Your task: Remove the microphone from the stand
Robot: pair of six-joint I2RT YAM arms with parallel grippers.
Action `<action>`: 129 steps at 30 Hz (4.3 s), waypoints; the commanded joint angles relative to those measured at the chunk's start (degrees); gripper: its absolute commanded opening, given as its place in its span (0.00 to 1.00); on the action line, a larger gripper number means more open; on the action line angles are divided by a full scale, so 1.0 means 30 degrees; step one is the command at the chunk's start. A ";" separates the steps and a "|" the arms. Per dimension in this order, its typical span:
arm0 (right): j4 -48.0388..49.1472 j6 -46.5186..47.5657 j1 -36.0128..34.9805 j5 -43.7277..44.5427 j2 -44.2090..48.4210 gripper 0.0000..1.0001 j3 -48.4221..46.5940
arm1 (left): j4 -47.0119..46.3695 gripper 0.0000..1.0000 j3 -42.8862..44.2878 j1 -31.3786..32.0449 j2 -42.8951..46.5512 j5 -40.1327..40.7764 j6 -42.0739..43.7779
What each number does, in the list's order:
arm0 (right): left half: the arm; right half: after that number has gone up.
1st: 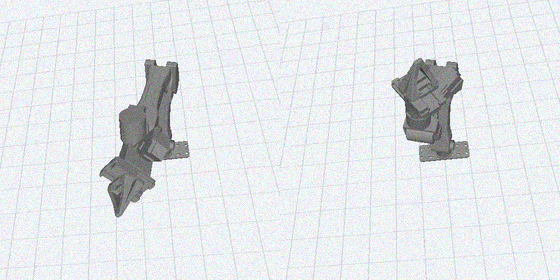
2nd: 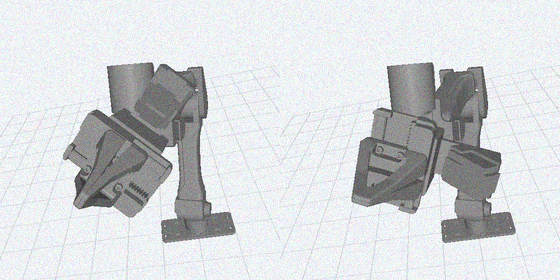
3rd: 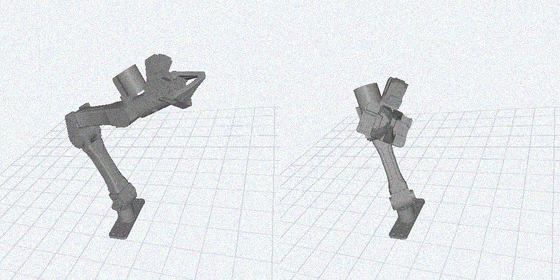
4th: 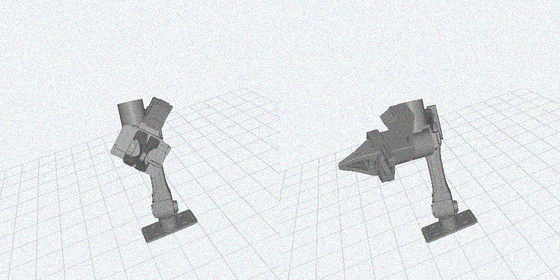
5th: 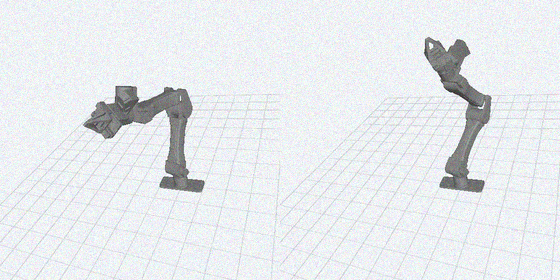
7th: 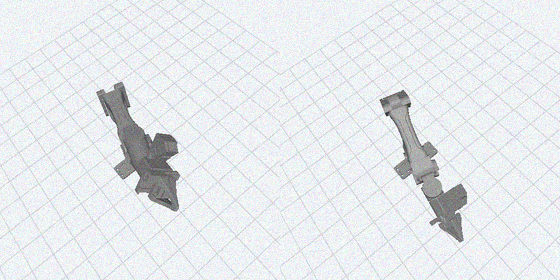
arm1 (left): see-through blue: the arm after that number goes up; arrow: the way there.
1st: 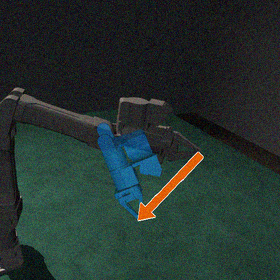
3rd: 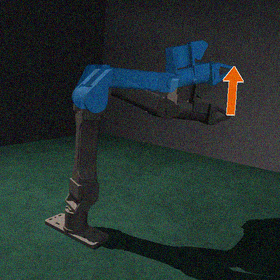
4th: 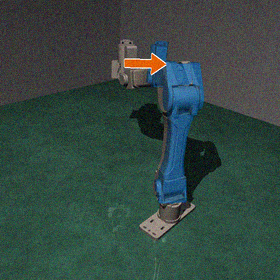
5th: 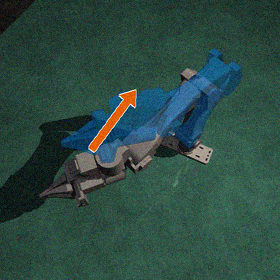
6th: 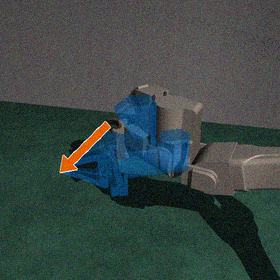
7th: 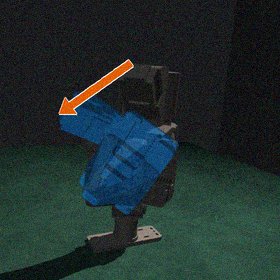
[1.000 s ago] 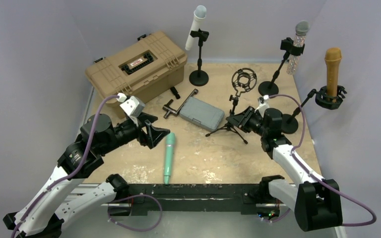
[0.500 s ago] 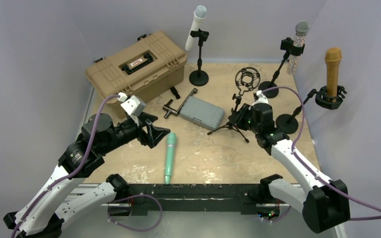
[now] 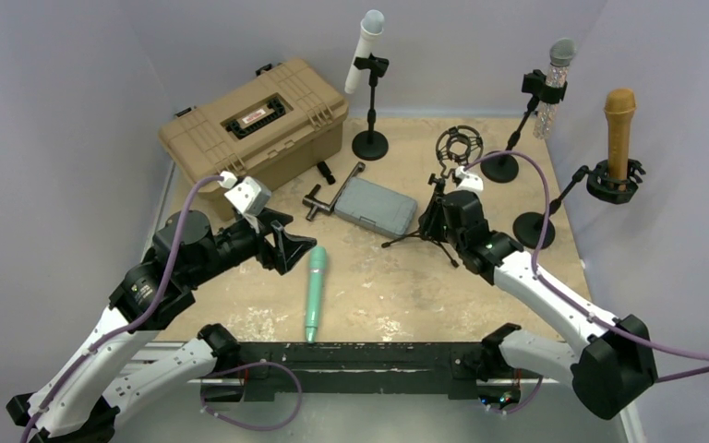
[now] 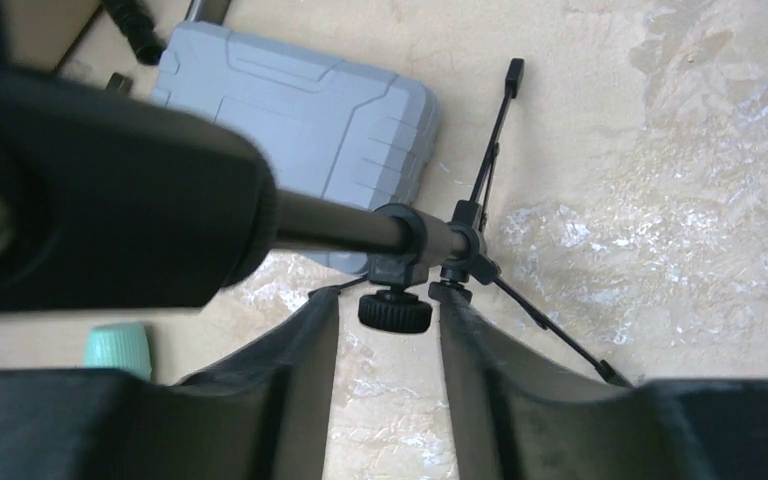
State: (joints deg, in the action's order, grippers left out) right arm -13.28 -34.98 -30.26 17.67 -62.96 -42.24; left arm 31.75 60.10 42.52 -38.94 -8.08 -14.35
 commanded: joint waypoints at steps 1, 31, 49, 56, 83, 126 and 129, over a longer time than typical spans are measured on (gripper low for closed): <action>0.0726 0.0134 0.0037 -0.1682 0.1366 0.46 0.0408 | -0.0731 0.69 -0.0072 0.0070 0.0015 0.0252 0.0096; 0.9438 -0.5136 0.7911 -1.5769 0.0676 0.40 0.4722 | -0.0693 0.70 -0.0110 0.0080 -0.0116 0.0060 0.0330; 0.5787 -0.2503 0.7923 -1.1994 0.0300 0.00 0.3316 | -0.0709 0.70 -0.0111 0.0084 -0.0255 0.0026 0.0360; 0.1638 -0.0366 0.5334 -0.5433 0.1414 0.00 0.1807 | -0.0710 0.70 -0.0095 0.0087 -0.0495 -0.0060 0.0332; 0.7951 -0.2984 0.6165 -1.5840 0.0360 0.60 0.3387 | -0.0475 0.70 -0.0022 0.0072 -0.0602 0.0166 0.0476; 0.0360 0.0772 0.0075 -0.0004 0.0662 0.27 -0.0678 | -0.0492 0.70 -0.0040 0.0083 -0.1107 0.0319 0.0388; 0.1693 0.1682 0.0292 -0.1527 0.1448 0.54 0.0166 | -0.0476 0.70 -0.0037 0.0066 -0.1106 0.0362 0.0388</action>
State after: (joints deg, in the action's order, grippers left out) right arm -13.10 -34.72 -29.82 16.75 -62.46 -42.39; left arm 31.86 60.10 42.52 -42.33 -7.38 -13.89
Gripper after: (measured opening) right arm 0.412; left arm 0.703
